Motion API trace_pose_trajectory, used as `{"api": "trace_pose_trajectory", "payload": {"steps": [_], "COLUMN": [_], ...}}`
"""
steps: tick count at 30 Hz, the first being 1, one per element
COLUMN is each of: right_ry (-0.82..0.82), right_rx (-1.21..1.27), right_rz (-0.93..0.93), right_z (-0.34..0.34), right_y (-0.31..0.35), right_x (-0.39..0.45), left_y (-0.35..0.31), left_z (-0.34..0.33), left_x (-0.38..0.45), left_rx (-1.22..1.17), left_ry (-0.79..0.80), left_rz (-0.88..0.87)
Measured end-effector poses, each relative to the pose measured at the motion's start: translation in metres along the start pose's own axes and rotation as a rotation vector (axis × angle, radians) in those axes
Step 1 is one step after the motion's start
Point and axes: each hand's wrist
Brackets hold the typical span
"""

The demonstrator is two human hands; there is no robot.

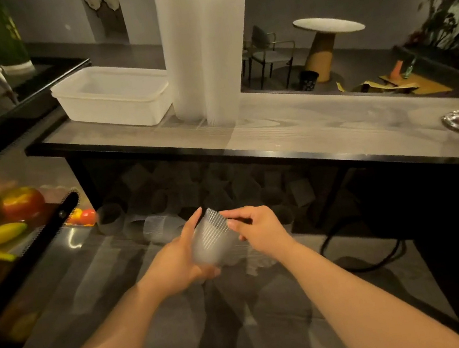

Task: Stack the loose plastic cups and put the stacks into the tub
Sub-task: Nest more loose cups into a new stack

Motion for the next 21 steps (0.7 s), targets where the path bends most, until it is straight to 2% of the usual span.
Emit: {"api": "trace_pose_trajectory", "payload": {"steps": [5, 8, 11, 14, 17, 21], "right_ry": [0.087, 0.186, 0.146, 0.069, 0.191, 0.345], "right_rx": [-0.215, -0.231, -0.239, -0.534, -0.753, -0.908], "right_rz": [0.086, 0.103, -0.043, -0.173, -0.248, -0.334], "right_z": [0.003, 0.005, 0.013, 0.024, 0.031, 0.039], "right_y": [-0.005, -0.006, -0.022, -0.058, -0.097, -0.126], "right_x": [0.004, 0.002, 0.008, 0.010, 0.013, 0.025], "left_y": [-0.004, 0.000, -0.001, -0.001, -0.003, -0.008], "left_z": [-0.005, -0.009, -0.012, -0.013, -0.015, -0.020], "left_x": [0.009, 0.009, 0.011, 0.012, 0.011, 0.009], "left_rx": [0.016, 0.050, 0.013, -0.032, -0.064, -0.086], "left_ry": [-0.005, 0.018, 0.022, 0.015, 0.011, -0.019], "left_rz": [0.000, 0.020, 0.064, 0.112, 0.130, 0.153]}}
Point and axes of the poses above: each hand's wrist, its own x-axis towards the middle knuckle, its own z-axis out of the back of the hand, y = z × x, and after that the axes turned 12 degrees about -x, right-handed
